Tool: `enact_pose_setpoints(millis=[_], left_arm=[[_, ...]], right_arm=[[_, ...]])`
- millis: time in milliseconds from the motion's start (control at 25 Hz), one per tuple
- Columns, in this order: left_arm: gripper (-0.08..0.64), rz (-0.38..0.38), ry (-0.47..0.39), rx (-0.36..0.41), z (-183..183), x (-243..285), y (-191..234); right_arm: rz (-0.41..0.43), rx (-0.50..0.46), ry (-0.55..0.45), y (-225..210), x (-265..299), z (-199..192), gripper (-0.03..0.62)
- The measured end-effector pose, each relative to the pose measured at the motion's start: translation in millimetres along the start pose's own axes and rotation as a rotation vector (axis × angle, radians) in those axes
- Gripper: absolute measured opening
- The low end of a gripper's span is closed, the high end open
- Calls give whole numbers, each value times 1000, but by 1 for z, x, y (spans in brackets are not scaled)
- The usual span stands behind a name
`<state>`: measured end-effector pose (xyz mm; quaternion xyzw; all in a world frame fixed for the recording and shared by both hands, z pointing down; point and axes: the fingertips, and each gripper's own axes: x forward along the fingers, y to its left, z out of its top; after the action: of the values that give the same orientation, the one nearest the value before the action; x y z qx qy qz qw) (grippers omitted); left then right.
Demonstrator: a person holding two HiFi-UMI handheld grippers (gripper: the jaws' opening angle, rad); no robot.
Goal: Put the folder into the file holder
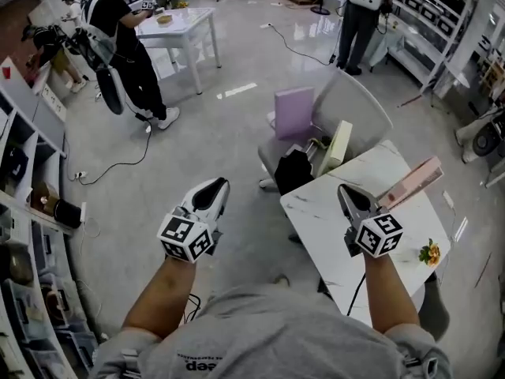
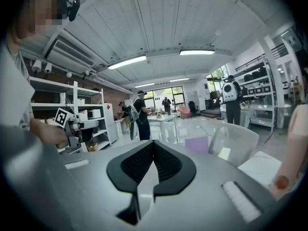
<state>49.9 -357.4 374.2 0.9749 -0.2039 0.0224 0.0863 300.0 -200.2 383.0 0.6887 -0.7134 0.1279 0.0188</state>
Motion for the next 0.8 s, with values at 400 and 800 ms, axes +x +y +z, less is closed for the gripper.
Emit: enact_pose_setpoints(millis=[400, 800], left_arm=[[60, 257, -54, -11, 27, -237, 141], [60, 501, -79, -9, 25, -366, 185]], right_arm=[[289, -100, 7, 235, 139, 21, 5], [557, -173, 24, 376, 213, 25, 5]])
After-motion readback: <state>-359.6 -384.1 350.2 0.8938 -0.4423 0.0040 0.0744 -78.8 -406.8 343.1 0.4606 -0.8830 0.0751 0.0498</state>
